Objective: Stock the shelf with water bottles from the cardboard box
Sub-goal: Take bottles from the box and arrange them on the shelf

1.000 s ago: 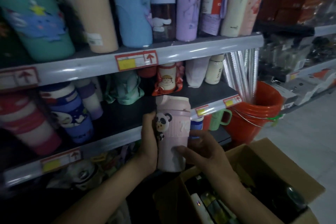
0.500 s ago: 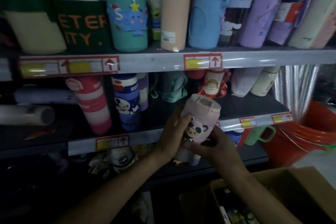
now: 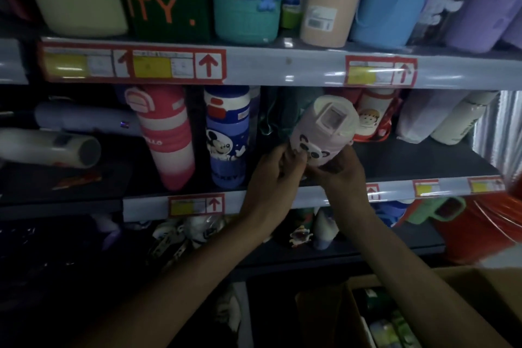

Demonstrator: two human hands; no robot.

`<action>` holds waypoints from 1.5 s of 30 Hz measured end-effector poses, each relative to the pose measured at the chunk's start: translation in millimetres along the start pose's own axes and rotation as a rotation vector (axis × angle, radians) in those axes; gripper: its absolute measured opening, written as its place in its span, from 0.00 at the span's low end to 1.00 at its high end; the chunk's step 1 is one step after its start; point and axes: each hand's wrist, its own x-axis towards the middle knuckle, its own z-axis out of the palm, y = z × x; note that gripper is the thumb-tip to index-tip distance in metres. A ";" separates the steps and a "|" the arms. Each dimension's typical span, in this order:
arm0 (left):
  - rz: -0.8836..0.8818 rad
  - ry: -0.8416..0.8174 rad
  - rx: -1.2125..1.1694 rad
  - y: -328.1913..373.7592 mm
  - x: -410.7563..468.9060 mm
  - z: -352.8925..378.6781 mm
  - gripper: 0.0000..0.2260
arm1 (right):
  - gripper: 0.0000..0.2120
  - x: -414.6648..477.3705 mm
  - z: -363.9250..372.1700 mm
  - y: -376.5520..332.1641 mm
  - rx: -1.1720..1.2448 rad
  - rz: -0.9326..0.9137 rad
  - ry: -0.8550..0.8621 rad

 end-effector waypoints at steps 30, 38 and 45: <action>-0.170 0.269 -0.122 -27.0 63.2 21.9 0.32 | 0.31 85.5 42.0 47.6 -0.060 0.071 0.023; -0.211 0.269 -0.128 -35.8 68.6 17.1 0.33 | 0.28 85.4 44.4 50.9 -0.134 0.122 0.019; -0.176 0.232 -0.137 -42.7 72.5 13.4 0.28 | 0.28 76.1 40.3 45.2 -0.213 0.191 -0.007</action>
